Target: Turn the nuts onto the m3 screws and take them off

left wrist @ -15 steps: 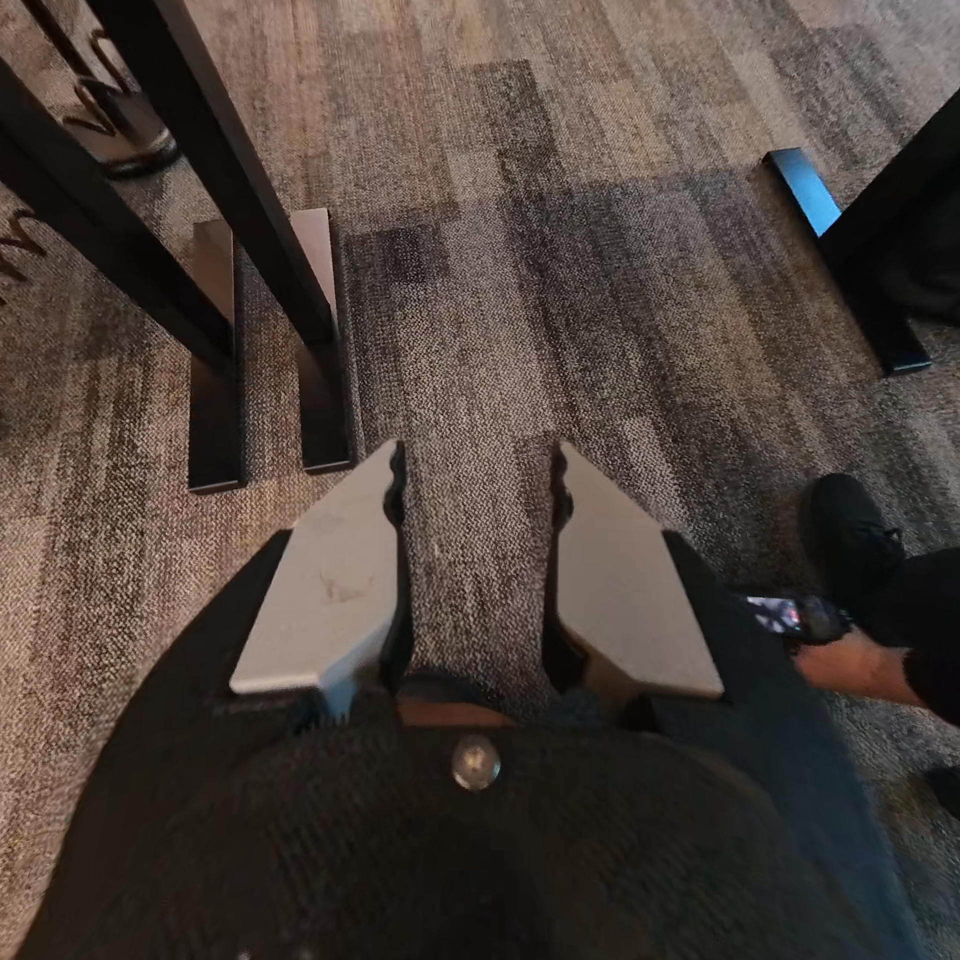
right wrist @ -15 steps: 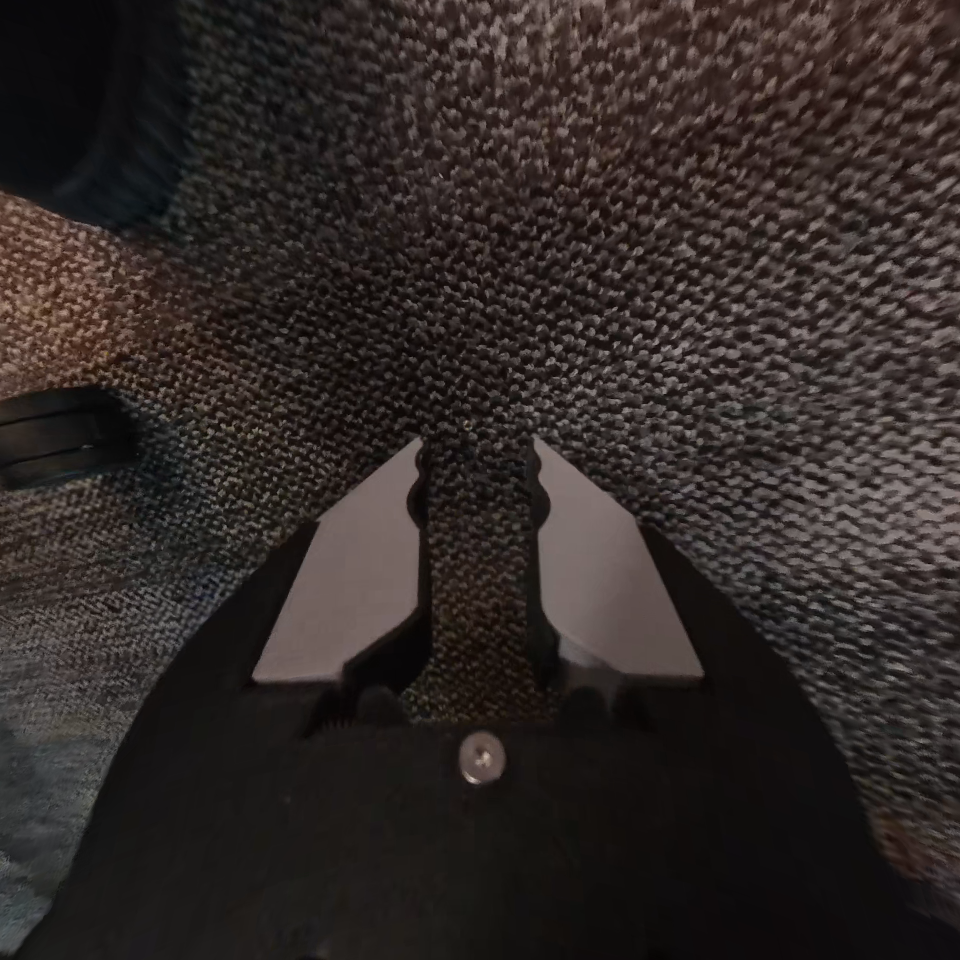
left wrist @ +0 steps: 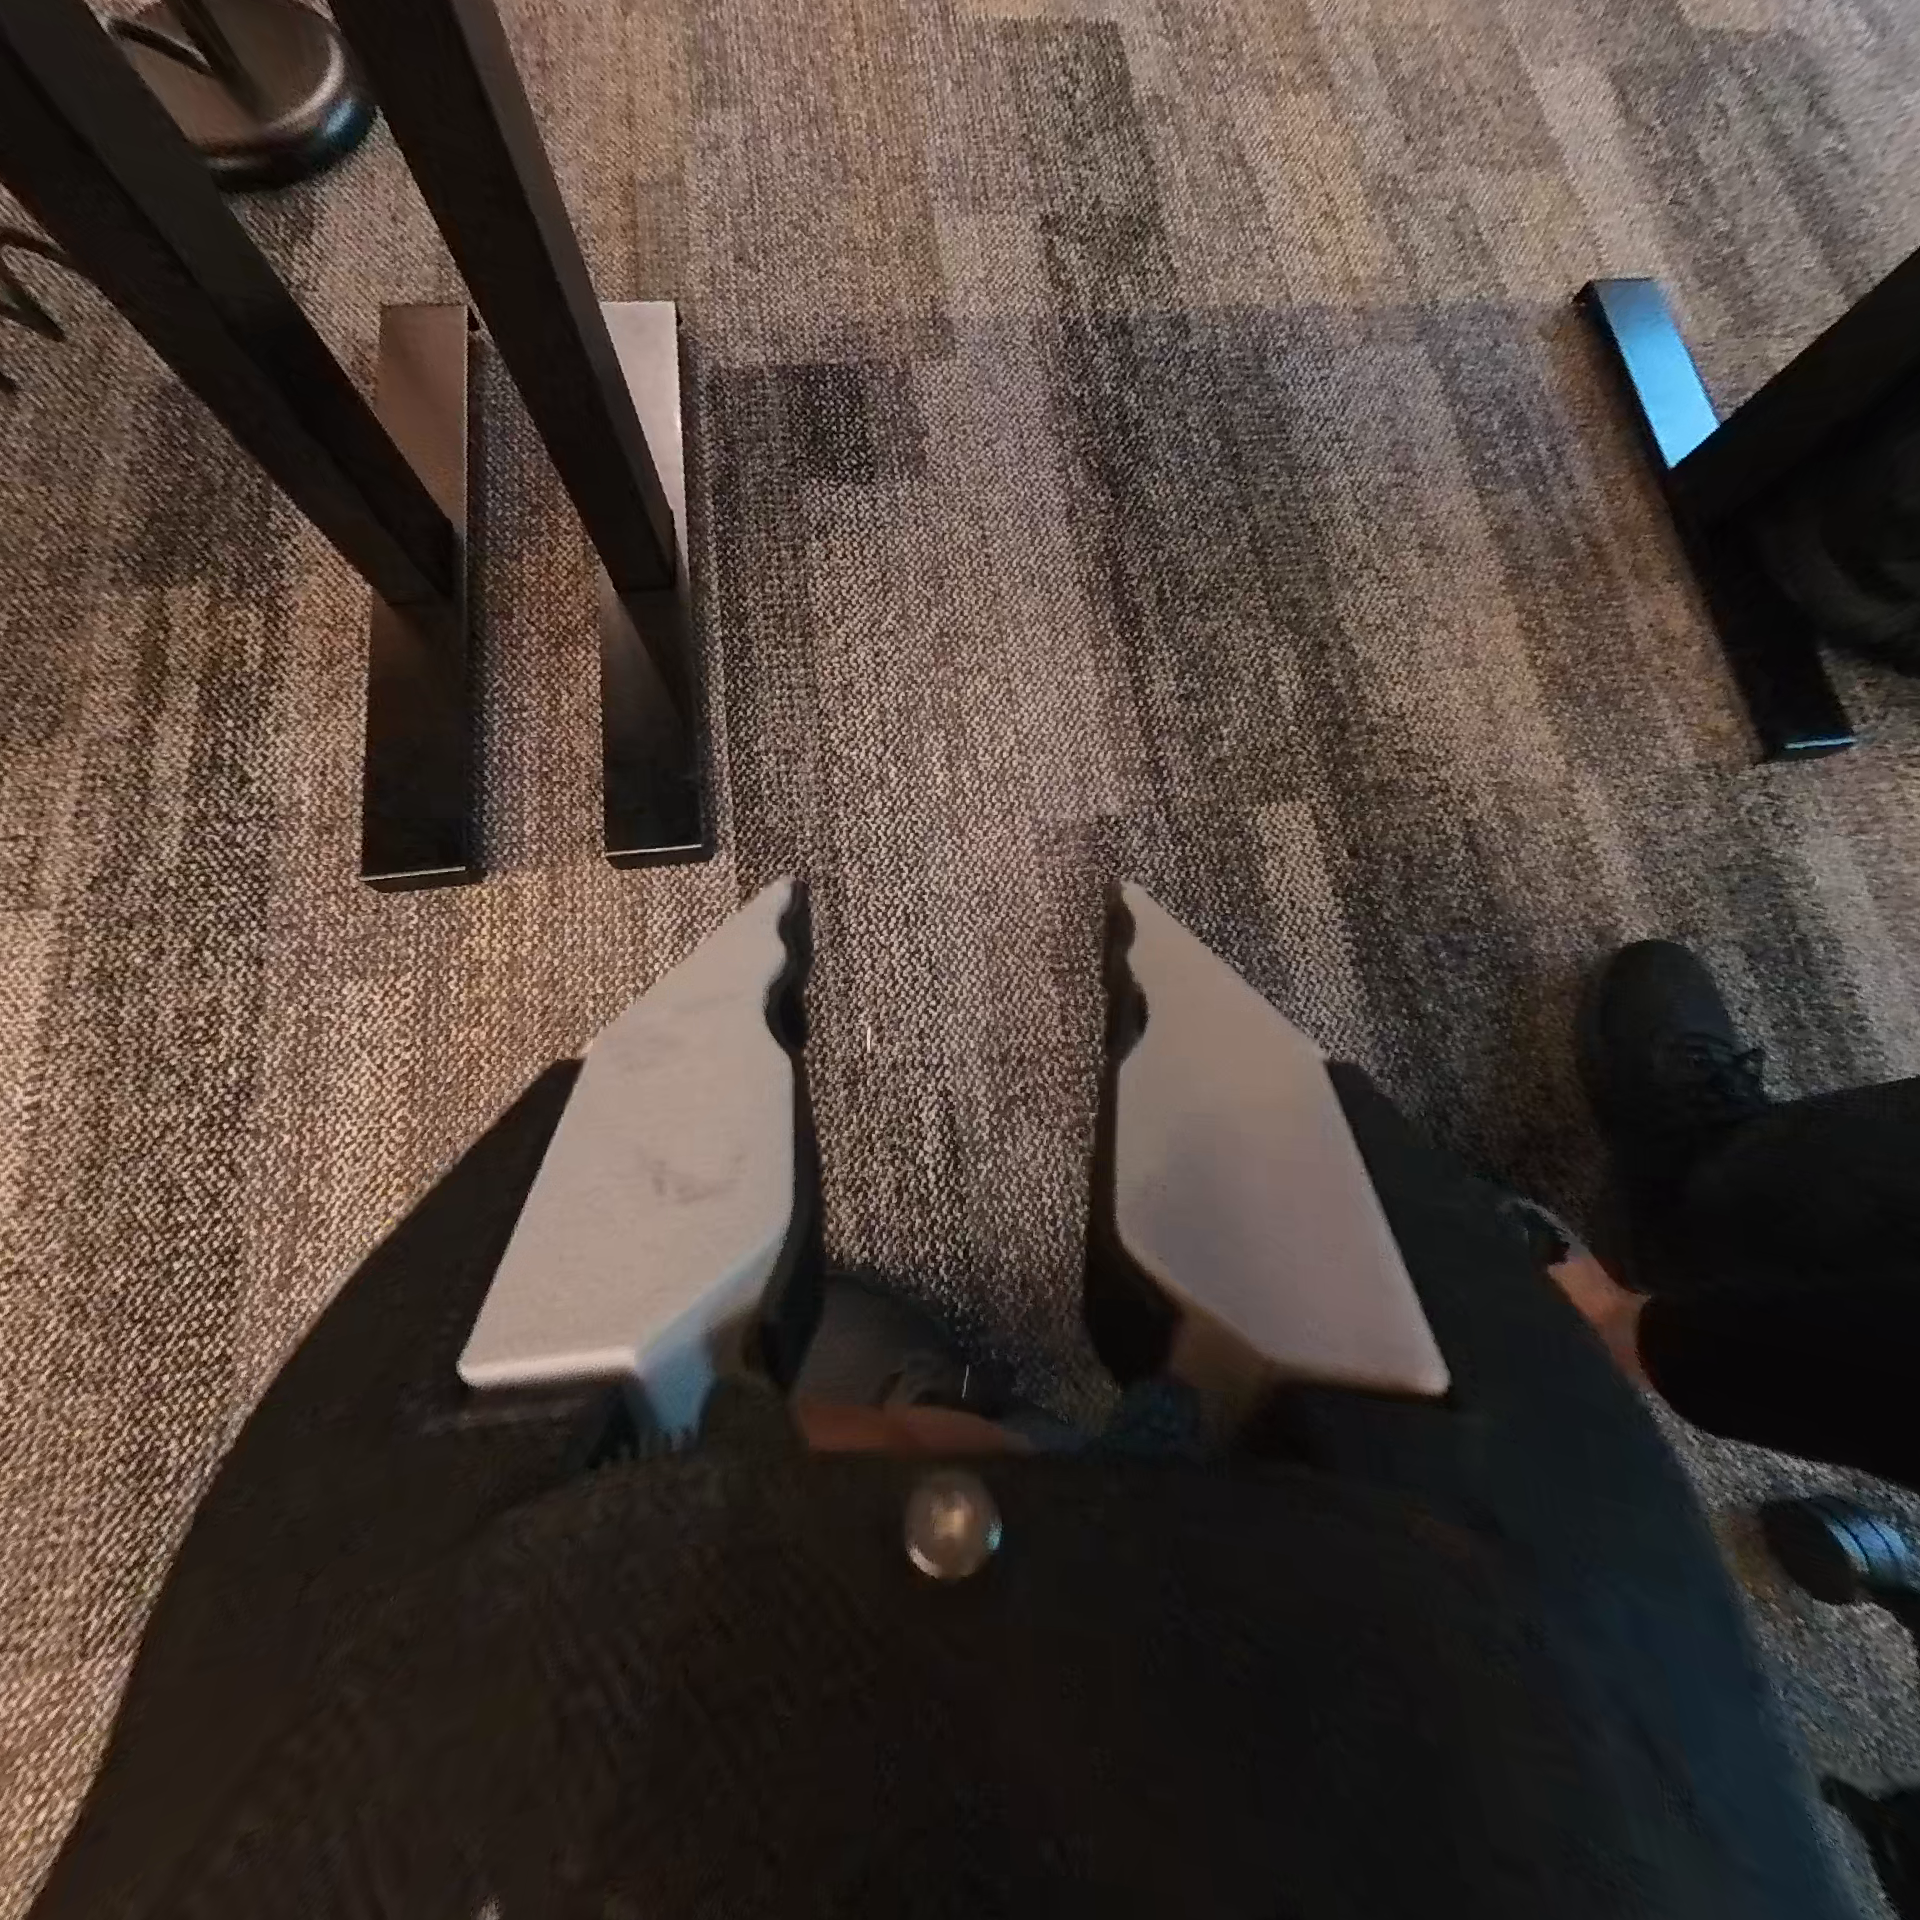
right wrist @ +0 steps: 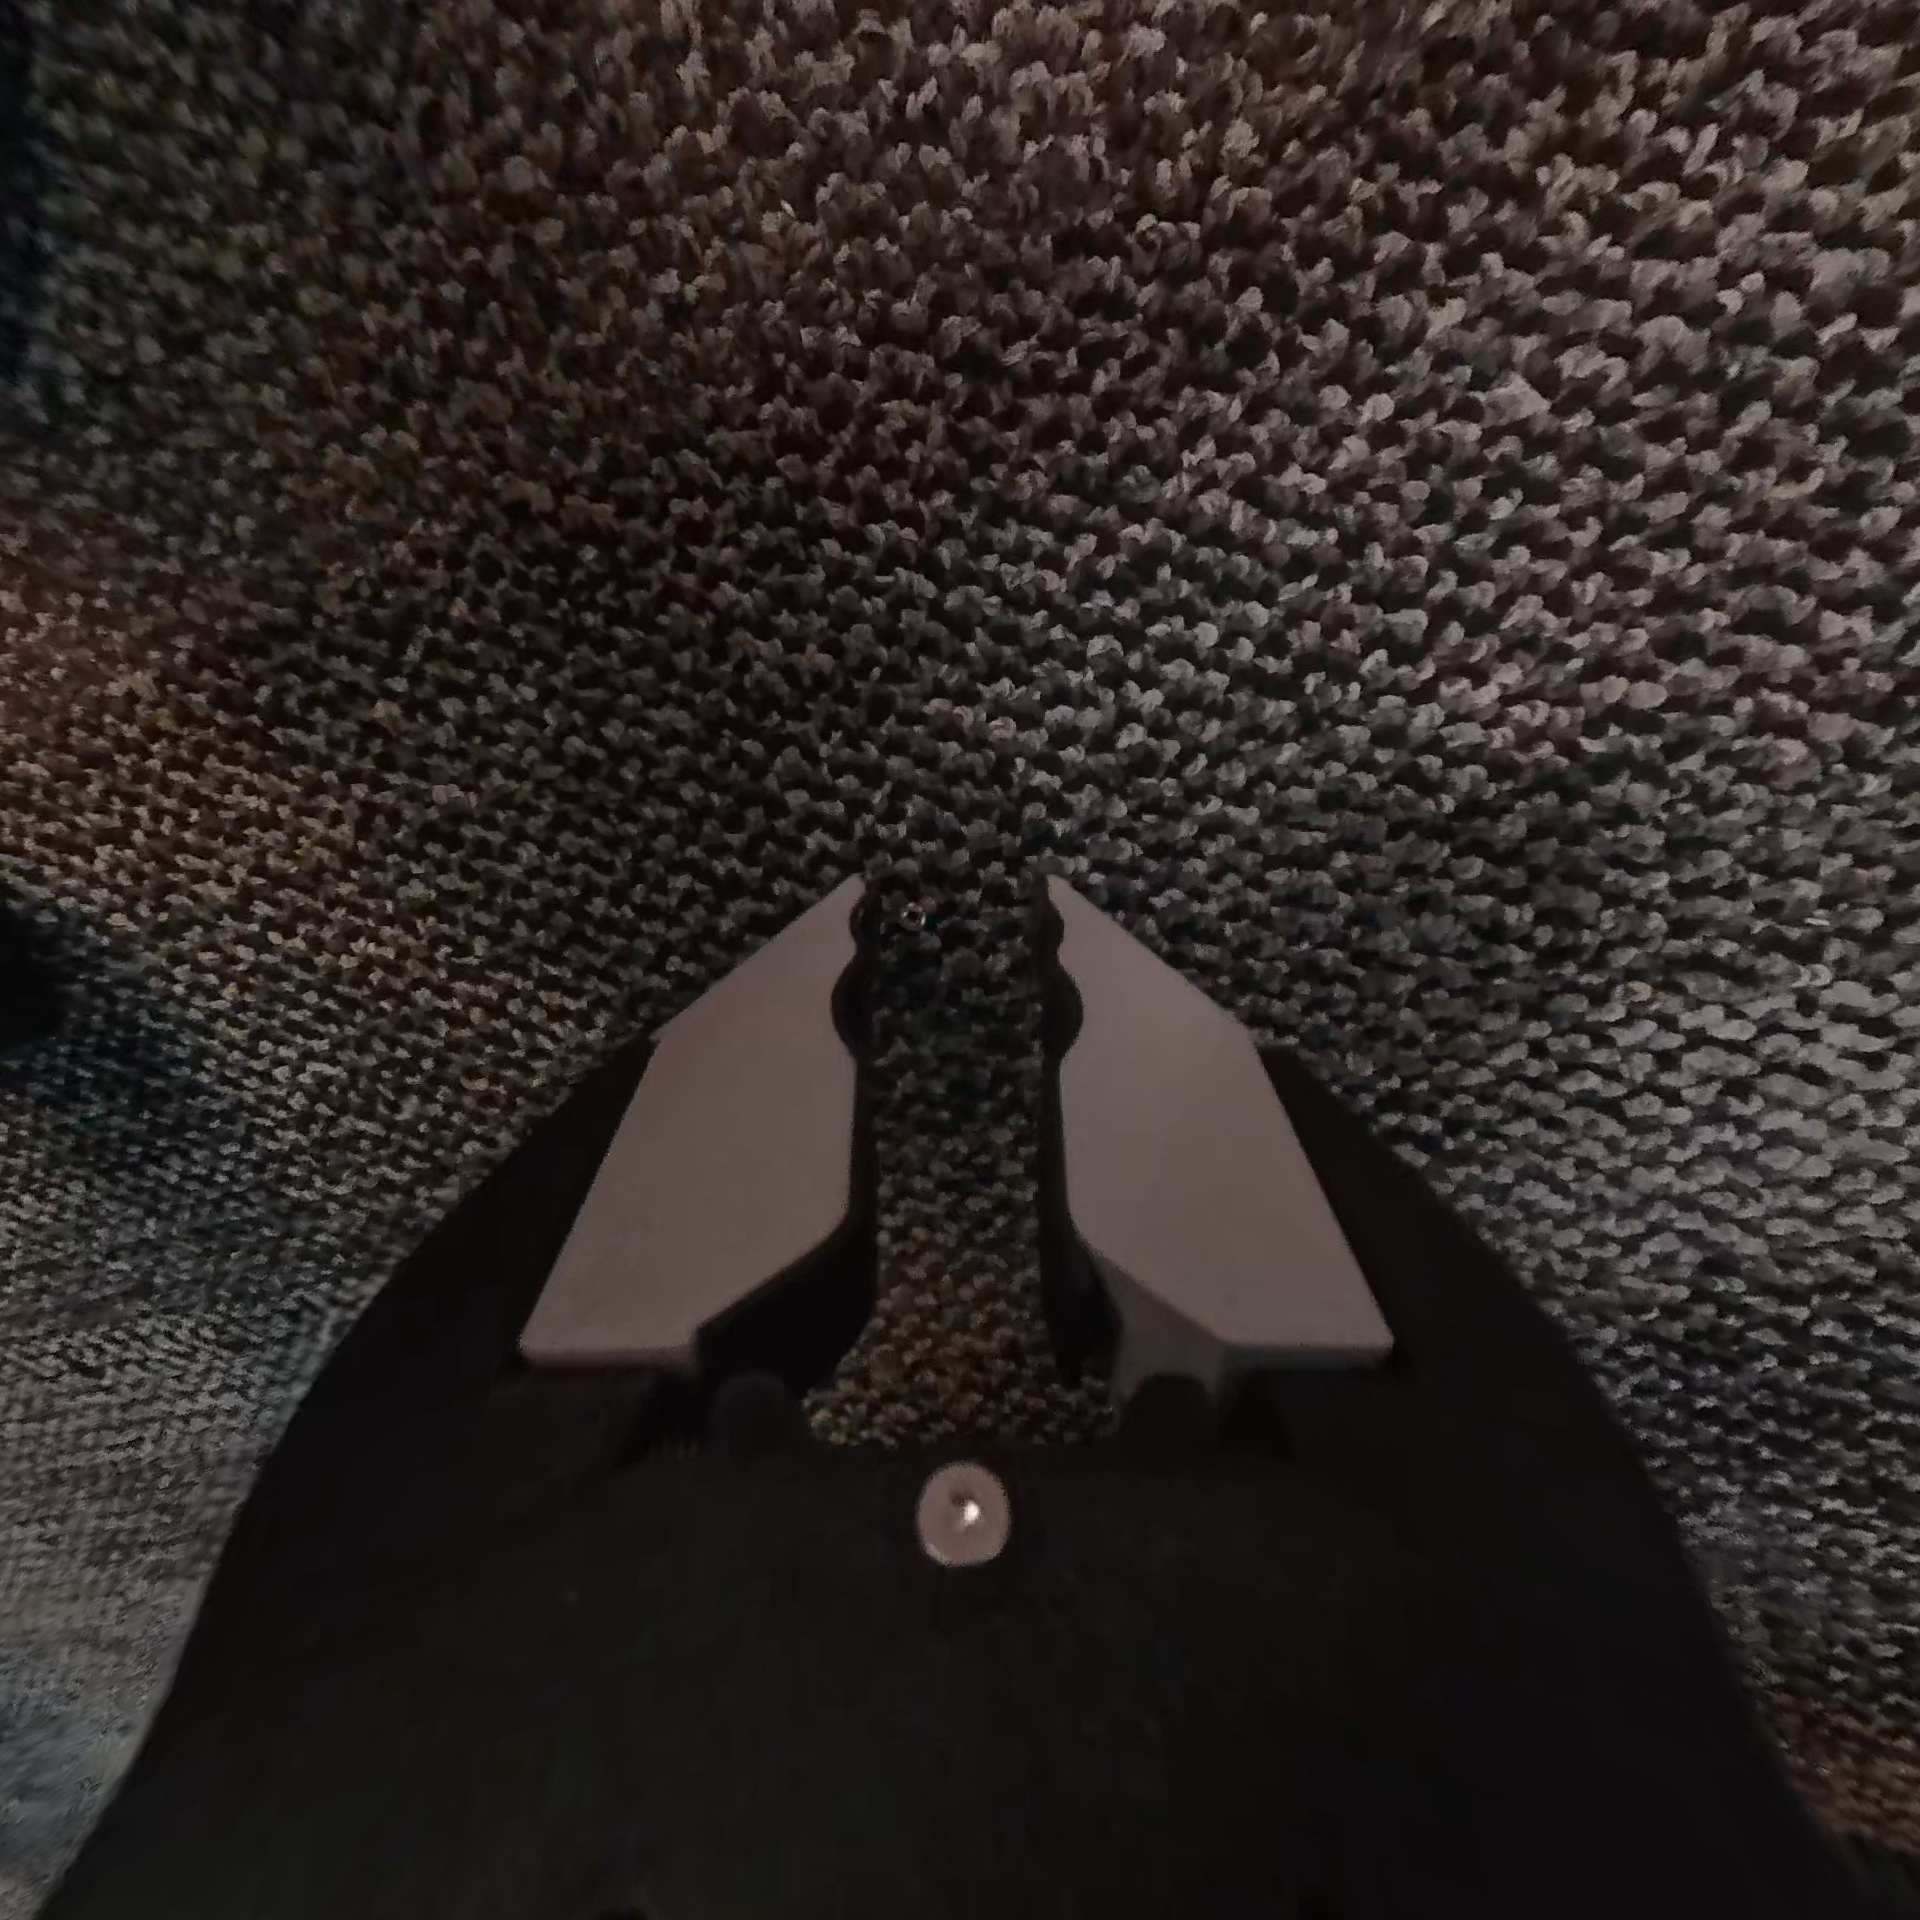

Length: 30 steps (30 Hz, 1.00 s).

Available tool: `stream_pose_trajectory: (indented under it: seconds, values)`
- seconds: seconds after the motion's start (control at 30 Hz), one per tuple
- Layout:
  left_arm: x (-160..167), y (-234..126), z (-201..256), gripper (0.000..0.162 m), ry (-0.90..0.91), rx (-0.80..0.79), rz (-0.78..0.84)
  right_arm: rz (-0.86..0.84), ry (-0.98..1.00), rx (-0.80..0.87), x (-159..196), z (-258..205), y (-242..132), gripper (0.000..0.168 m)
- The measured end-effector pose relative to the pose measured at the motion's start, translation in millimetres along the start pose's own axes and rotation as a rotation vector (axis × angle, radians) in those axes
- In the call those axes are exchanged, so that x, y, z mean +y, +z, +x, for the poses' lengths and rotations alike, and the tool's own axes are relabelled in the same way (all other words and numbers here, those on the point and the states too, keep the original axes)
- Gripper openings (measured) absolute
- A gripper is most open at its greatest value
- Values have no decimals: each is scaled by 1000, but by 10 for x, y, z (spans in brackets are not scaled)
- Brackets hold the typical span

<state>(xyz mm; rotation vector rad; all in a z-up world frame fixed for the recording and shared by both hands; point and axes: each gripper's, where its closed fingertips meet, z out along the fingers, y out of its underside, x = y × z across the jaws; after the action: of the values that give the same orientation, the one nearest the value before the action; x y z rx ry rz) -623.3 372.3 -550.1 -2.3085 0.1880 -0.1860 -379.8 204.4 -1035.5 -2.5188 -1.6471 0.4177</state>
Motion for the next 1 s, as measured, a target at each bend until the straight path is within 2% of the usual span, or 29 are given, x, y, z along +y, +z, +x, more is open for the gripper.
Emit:
stream_pose_trajectory:
  seconds: [0.17,0.3,0.5,0.57,0.7,0.8,1.0]
  values:
    - [49,32,-37,55,-14,-2,-28,32,-47,51,2,13,11,20]
    - [29,37,-36,55,-22,6,-23,39,-99,67,14,-49,7,27]
    - [40,43,-53,56,-30,7,-30,61,-63,95,49,-71,19,31]
    - [38,46,-64,56,-44,11,-30,83,-24,122,45,-8,21,20]
    - [40,53,-40,55,-48,25,-35,123,152,83,39,92,11,10]
    - [35,47,-39,55,-47,29,-29,119,102,105,42,81,9,3]
    - [30,42,-43,55,-71,46,-26,114,122,89,43,73,4,3]
